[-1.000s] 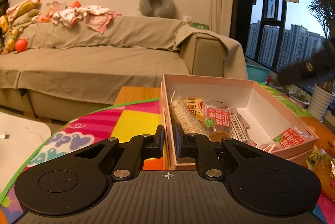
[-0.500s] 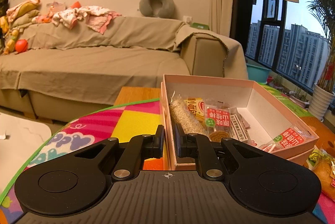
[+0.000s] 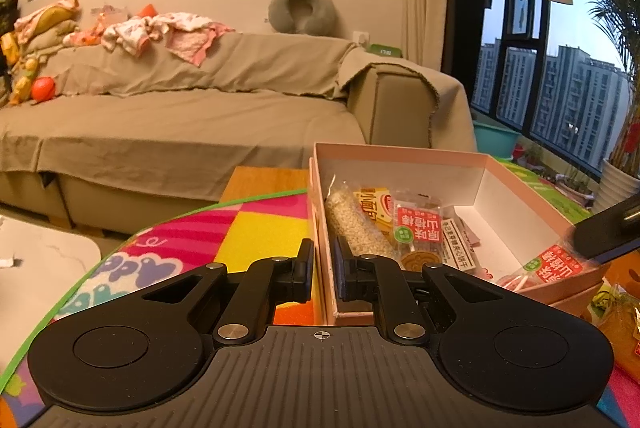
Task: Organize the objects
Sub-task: 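Withdraw the open right gripper and move it to the yellow rice-cake bar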
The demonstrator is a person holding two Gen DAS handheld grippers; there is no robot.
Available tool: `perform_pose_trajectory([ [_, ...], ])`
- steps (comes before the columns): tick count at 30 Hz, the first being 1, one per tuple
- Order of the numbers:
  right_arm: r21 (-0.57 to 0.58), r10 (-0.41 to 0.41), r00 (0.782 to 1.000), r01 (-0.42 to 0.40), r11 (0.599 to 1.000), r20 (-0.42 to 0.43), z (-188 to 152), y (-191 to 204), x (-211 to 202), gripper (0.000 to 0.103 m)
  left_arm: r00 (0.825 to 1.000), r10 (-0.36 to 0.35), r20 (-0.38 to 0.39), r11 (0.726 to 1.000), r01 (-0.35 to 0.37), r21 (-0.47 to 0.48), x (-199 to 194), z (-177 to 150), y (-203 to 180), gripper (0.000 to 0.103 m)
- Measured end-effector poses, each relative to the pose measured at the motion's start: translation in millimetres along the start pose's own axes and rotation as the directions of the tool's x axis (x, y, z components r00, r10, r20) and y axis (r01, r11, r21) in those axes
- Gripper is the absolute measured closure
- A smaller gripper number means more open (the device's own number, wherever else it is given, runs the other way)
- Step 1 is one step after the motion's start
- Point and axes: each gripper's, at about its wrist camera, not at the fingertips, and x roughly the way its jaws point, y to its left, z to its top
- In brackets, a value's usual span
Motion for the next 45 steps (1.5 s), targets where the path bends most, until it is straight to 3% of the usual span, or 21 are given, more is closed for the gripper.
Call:
perform_pose_trajectory([
  [6,0.078,-0.048,0.988,0.060,0.995,-0.145,22,3,62,0.052,1.000,-0.009,-0.004,1.000,0.009,-0.007,0,-1,2,0.090],
  [10,-0.007,-0.141,0.989,0.141,0.990,-0.037,24,14,56,0.052,1.000,-0.010,-0.004,1.000,0.010,-0.009,0,0,3,0.090],
  [14,-0.074,-0.164,0.983,0.170,0.983,0.088,16,16,21,0.045,1.000,-0.010,-0.004,1.000,0.010,-0.008,0,0,3,0.090],
  [19,-0.128,-0.246,0.945,0.276,0.952,0.214,-8,1,-26,0.033,1.000,-0.006,-0.002,1.000,0.006,-0.005,0,0,2,0.090],
  [22,-0.134,-0.281,0.936,0.313,0.940,0.211,-31,-18,-42,0.026,1.000,-0.003,0.000,1.000,0.003,-0.002,0,0,2,0.090],
  [26,-0.098,-0.295,0.945,0.310,0.946,0.142,-66,-43,-48,0.026,1.000,0.000,0.002,1.000,0.000,0.000,0,-1,2,0.090],
  [32,-0.150,-0.298,0.946,0.315,0.937,0.127,-111,-40,-39,0.026,1.000,0.001,0.003,1.000,-0.001,0.001,0,-1,1,0.090],
  [39,-0.162,-0.309,0.928,0.344,0.925,0.209,-103,-38,-43,0.026,1.000,0.001,0.003,1.000,-0.001,0.001,1,-1,2,0.090],
  [43,-0.131,-0.386,0.883,0.430,0.893,0.267,-83,-56,-43,0.029,1.000,0.001,0.003,1.000,-0.001,0.001,1,-1,1,0.090],
  [45,-0.126,-0.430,0.868,0.469,0.874,0.248,-76,-68,-34,0.039,1.000,0.001,0.003,1.000,-0.001,0.001,1,-1,1,0.090],
])
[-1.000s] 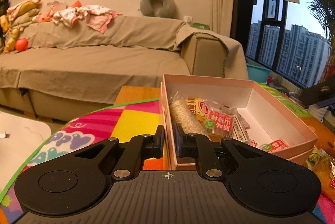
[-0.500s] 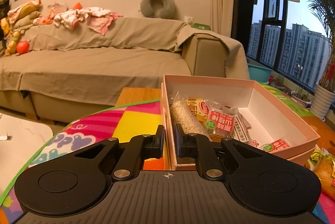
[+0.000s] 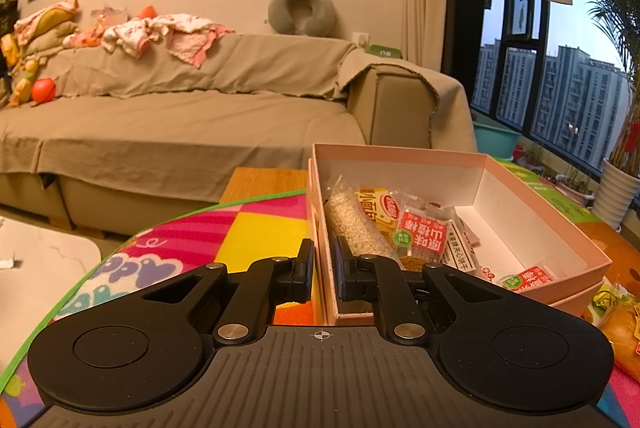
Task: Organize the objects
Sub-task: 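Withdraw the open right gripper and move it to the yellow rice-cake bar, then grasp the yellow rice-cake bar with the right gripper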
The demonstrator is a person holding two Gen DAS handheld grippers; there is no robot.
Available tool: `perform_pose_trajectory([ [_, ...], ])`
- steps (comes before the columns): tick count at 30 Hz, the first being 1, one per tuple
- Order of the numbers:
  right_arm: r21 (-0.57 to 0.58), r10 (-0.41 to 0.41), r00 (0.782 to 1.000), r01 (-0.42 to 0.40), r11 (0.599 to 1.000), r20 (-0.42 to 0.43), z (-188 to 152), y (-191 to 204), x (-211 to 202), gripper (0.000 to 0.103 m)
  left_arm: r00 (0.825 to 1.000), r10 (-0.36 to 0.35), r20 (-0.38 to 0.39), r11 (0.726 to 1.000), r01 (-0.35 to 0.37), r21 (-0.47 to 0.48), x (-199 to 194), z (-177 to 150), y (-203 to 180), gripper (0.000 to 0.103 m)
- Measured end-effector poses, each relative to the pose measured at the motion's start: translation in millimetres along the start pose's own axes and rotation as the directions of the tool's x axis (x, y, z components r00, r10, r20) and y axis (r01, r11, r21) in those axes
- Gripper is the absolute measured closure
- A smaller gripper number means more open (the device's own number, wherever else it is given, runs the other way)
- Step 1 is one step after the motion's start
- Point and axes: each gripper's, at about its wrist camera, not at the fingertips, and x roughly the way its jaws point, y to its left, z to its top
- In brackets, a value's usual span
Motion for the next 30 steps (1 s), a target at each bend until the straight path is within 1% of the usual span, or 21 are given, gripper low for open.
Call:
perform_pose_trajectory([
  [1,-0.001,-0.012,1.000,0.012,1.000,-0.023,0,-3,9,0.042,1.000,0.000,0.000,1.000,0.000,0.000,0,0,0,0.090],
  [3,0.008,-0.005,0.997,0.006,1.000,-0.076,-4,-7,23,0.047,1.000,0.000,0.000,1.000,0.000,0.000,0,0,0,0.090],
  [4,0.029,0.008,0.998,-0.006,1.000,-0.068,-7,-9,22,0.047,1.000,0.000,0.000,1.000,0.000,0.000,0,0,0,0.090],
  [7,0.069,0.132,0.987,-0.126,0.990,-0.093,-11,-10,15,0.047,1.000,0.000,0.000,1.000,0.000,0.000,0,0,0,0.090],
  [9,0.062,0.176,0.978,-0.170,0.984,-0.115,-16,-6,11,0.047,1.000,0.001,0.000,1.000,-0.001,0.000,0,0,0,0.090],
  [13,0.005,0.152,0.981,-0.153,0.988,-0.124,-19,3,13,0.047,1.000,0.000,0.000,1.000,0.000,0.000,0,0,0,0.090],
  [17,0.030,0.142,0.979,-0.139,0.990,-0.144,-12,2,33,0.047,1.000,0.000,0.000,1.000,0.000,0.000,0,0,0,0.090],
  [18,0.033,0.134,0.979,-0.130,0.991,-0.151,-11,4,39,0.045,1.000,-0.001,0.000,1.000,0.001,-0.001,0,0,0,0.090],
  [19,0.033,0.127,0.982,-0.124,0.992,-0.141,-10,6,41,0.045,1.000,-0.001,0.000,1.000,0.001,-0.001,0,0,0,0.090],
  [20,0.025,0.121,0.982,-0.118,0.993,-0.144,-10,8,41,0.050,1.000,-0.002,0.000,1.000,0.002,-0.002,0,0,0,0.090],
  [21,0.013,0.119,0.982,-0.118,0.993,-0.148,-9,11,40,0.061,1.000,-0.002,-0.001,1.000,0.002,-0.002,0,1,-1,0.090],
  [22,-0.001,0.128,0.979,-0.130,0.992,-0.158,-8,13,37,0.065,1.000,-0.002,-0.001,1.000,0.002,-0.002,0,1,-1,0.090],
  [23,-0.014,0.132,0.977,-0.136,0.991,-0.168,-9,16,33,0.075,1.000,-0.002,-0.001,1.000,0.002,-0.002,0,1,-1,0.090],
  [24,-0.026,0.135,0.975,-0.141,0.990,-0.174,-11,17,29,0.078,1.000,-0.002,-0.001,1.000,0.002,-0.002,0,1,-1,0.090],
  [27,-0.079,0.102,0.980,-0.117,0.990,-0.172,-19,20,11,0.080,1.000,-0.003,-0.001,1.000,0.003,-0.002,0,1,0,0.090],
  [30,-0.081,0.078,0.982,-0.092,0.992,-0.172,-25,15,-11,0.082,1.000,-0.002,-0.001,1.000,0.002,-0.002,0,1,-1,0.090],
])
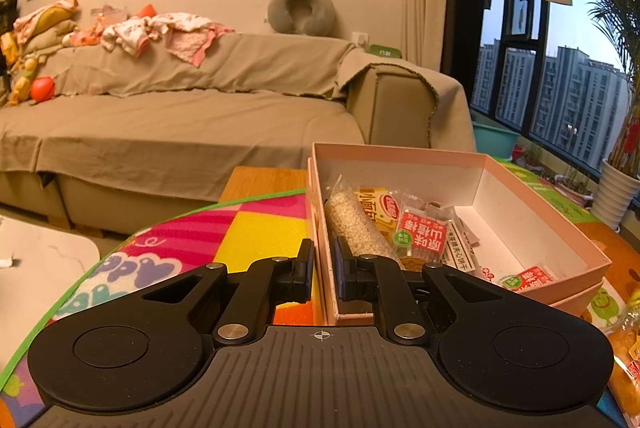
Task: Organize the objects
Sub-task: 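Grasp the yellow rice-cake bar with the right gripper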
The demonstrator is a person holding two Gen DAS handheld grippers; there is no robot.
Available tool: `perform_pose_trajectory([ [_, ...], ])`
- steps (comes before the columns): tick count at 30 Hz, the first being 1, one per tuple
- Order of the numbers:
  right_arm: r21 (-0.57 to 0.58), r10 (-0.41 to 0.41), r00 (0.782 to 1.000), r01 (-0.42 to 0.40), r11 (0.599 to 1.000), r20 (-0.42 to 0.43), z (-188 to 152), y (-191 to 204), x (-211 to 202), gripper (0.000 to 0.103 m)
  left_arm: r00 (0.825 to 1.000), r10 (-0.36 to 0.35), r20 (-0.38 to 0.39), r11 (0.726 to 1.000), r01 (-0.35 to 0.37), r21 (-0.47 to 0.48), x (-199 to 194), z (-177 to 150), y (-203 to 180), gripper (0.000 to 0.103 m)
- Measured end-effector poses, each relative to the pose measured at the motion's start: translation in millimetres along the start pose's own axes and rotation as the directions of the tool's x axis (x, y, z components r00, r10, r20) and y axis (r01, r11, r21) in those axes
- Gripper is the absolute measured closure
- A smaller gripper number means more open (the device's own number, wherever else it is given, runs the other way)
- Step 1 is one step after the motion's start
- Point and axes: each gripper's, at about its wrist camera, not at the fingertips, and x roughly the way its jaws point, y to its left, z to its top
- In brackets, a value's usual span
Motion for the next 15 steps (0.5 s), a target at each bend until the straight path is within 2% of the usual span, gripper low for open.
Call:
perform_pose_trajectory([
  [3,0.009,-0.015,0.999,0.014,1.000,0.038,-3,-2,-30,0.082,1.000,-0.001,0.000,1.000,0.001,-0.001,0,0,0,0.090],
  [8,-0.018,0.000,0.987,0.003,1.000,0.163,13,10,-91,0.082,1.000,-0.003,-0.001,1.000,0.003,-0.002,0,0,0,0.090],
  [15,-0.093,0.126,0.935,-0.101,0.991,0.332,62,41,-149,0.082,1.000,-0.002,-0.001,1.000,0.002,-0.002,0,0,0,0.090],
])
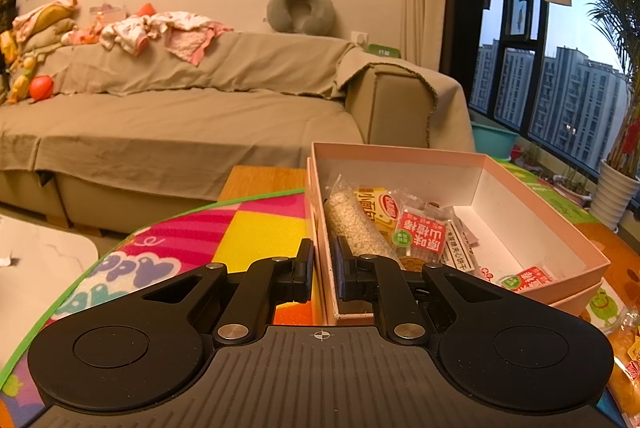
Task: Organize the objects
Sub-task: 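Grasp the yellow rice-cake bar with the right gripper, then carry the yellow bar into the pink box and release it, then move the right gripper to the wrapped round bun and grasp it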
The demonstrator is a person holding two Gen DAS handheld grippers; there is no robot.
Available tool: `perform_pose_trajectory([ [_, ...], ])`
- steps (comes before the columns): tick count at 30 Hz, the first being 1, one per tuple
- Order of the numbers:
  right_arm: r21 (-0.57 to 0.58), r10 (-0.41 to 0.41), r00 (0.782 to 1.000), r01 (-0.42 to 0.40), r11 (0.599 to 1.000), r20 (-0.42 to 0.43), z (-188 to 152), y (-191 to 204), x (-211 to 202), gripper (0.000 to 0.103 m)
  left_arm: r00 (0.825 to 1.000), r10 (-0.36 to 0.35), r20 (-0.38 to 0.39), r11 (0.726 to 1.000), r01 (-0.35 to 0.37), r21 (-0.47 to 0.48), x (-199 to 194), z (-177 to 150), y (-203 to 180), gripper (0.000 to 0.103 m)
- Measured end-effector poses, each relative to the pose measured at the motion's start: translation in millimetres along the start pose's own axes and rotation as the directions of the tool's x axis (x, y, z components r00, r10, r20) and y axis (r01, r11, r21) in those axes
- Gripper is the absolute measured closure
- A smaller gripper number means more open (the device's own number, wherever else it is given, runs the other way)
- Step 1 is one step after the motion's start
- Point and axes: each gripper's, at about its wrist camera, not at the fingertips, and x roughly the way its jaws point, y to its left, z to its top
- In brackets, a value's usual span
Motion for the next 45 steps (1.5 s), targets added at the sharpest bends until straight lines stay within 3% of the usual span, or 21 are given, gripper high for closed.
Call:
perform_pose_trajectory([
  [4,-0.009,0.080,0.996,-0.079,0.997,0.040,30,17,14,0.082,1.000,0.000,0.000,1.000,0.000,0.000,0,0,0,0.090],
  [7,0.006,0.117,0.993,-0.117,0.993,0.025,45,27,42,0.082,1.000,0.000,-0.001,1.000,0.000,-0.002,0,0,0,0.090],
  [14,0.155,0.113,0.991,-0.101,0.983,-0.071,60,30,150,0.082,1.000,-0.009,-0.009,1.000,0.009,-0.022,3,-1,1,0.090],
  [20,0.220,0.108,0.988,-0.082,0.972,-0.106,50,27,205,0.079,1.000,-0.009,-0.009,1.000,0.009,-0.021,3,-1,1,0.090],
  [29,0.215,0.067,0.993,-0.046,0.976,-0.095,28,6,184,0.065,1.000,-0.008,-0.005,1.000,0.008,-0.019,2,-1,1,0.090],
  [36,0.126,-0.011,0.995,0.024,0.992,-0.104,-11,-15,135,0.031,1.000,-0.007,-0.006,1.000,0.007,-0.018,2,-1,1,0.090],
  [45,0.107,-0.008,0.966,0.037,0.994,-0.257,-87,-18,119,0.025,0.999,0.033,-0.029,0.999,-0.033,0.004,1,3,-6,0.091],
])
